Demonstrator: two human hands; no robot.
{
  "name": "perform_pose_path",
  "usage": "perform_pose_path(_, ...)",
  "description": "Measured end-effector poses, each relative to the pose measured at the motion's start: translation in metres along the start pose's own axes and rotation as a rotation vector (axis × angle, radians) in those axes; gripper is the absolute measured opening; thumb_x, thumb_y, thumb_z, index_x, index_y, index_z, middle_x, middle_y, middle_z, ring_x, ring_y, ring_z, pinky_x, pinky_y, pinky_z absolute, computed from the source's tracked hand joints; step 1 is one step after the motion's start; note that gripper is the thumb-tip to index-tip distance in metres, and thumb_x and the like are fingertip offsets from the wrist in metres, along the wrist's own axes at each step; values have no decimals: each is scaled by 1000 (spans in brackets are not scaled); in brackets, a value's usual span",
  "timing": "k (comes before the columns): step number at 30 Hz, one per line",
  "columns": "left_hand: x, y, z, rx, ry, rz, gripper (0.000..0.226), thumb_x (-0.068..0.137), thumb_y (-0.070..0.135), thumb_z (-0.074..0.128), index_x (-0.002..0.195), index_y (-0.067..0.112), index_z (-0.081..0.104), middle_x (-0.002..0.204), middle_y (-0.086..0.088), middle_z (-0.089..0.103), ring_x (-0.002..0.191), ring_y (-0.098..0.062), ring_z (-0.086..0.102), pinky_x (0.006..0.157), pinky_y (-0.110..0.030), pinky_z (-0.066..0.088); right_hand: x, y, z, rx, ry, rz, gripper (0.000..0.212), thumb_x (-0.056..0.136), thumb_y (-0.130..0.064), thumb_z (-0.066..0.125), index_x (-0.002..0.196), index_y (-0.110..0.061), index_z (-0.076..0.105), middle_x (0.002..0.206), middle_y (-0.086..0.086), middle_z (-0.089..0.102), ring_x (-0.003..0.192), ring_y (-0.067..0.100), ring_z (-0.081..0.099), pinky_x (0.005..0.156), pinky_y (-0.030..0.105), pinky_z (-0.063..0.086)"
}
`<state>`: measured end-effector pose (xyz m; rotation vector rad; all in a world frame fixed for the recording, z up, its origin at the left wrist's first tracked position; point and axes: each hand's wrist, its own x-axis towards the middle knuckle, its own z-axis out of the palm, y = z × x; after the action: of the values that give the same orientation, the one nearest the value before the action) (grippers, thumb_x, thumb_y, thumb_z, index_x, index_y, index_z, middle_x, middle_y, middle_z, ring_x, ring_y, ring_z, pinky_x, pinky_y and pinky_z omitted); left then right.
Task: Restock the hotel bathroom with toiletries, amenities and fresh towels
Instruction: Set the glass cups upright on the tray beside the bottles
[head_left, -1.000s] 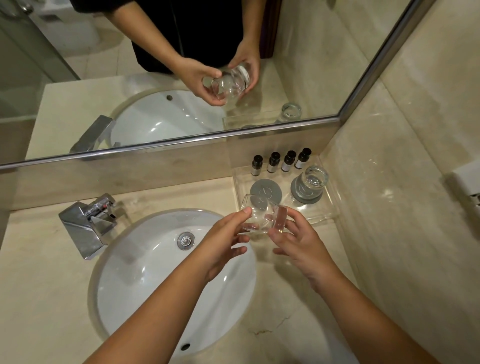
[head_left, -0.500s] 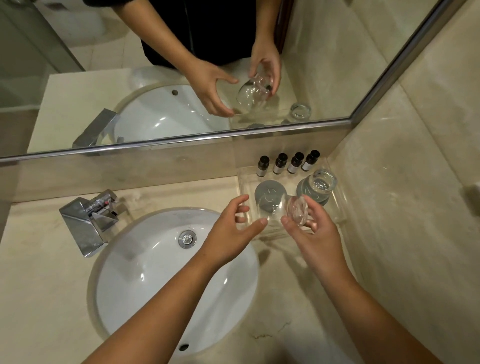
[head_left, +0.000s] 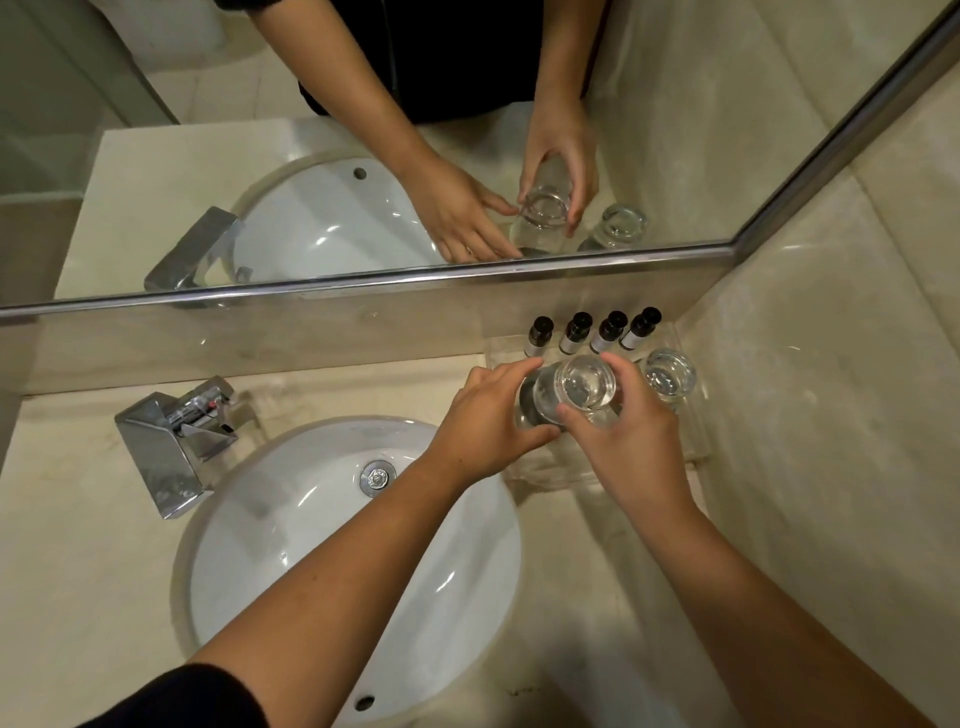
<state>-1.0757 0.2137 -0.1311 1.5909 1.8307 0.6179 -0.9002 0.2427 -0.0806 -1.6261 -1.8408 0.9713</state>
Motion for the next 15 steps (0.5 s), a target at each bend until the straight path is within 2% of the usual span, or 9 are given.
perform_pose_path(5, 8, -6, 9, -38, 6, -17, 73, 82, 52, 81, 146, 36, 49, 137, 17, 63, 118, -18, 46, 99, -41, 49, 10, 6, 10, -41, -33, -7, 68, 83, -31, 85, 142, -28, 51, 134, -4, 63, 125, 15, 56, 96, 20, 38)
perform_pose_path(9, 10, -11, 14, -63, 8, -42, 68, 85, 48, 80, 145, 35, 50, 136, 14, 64, 118, -18, 47, 99, -40, 50, 15, 11, 17, -70, -48, -8, 68, 83, -30, 86, 142, -26, 53, 132, -3, 64, 123, 15, 57, 96, 18, 38)
perform_pose_path(13, 8, -14, 16, -115, 6, -69, 62, 86, 45, 79, 142, 35, 52, 133, 16, 65, 119, -16, 47, 99, -39, 50, 18, 15, 22, -107, -69, -26, 71, 83, -32, 85, 144, -28, 50, 132, -2, 65, 122, 17, 59, 101, 33, 50)
perform_pose_path(15, 8, -15, 17, -125, 11, -82, 61, 87, 44, 78, 141, 35, 52, 132, 16, 65, 119, -16, 47, 99, -39, 50, 19, 15, 23, -117, -78, -33, 71, 84, -33, 84, 145, -28, 49, 132, -3, 65, 123, 17, 58, 103, 38, 51)
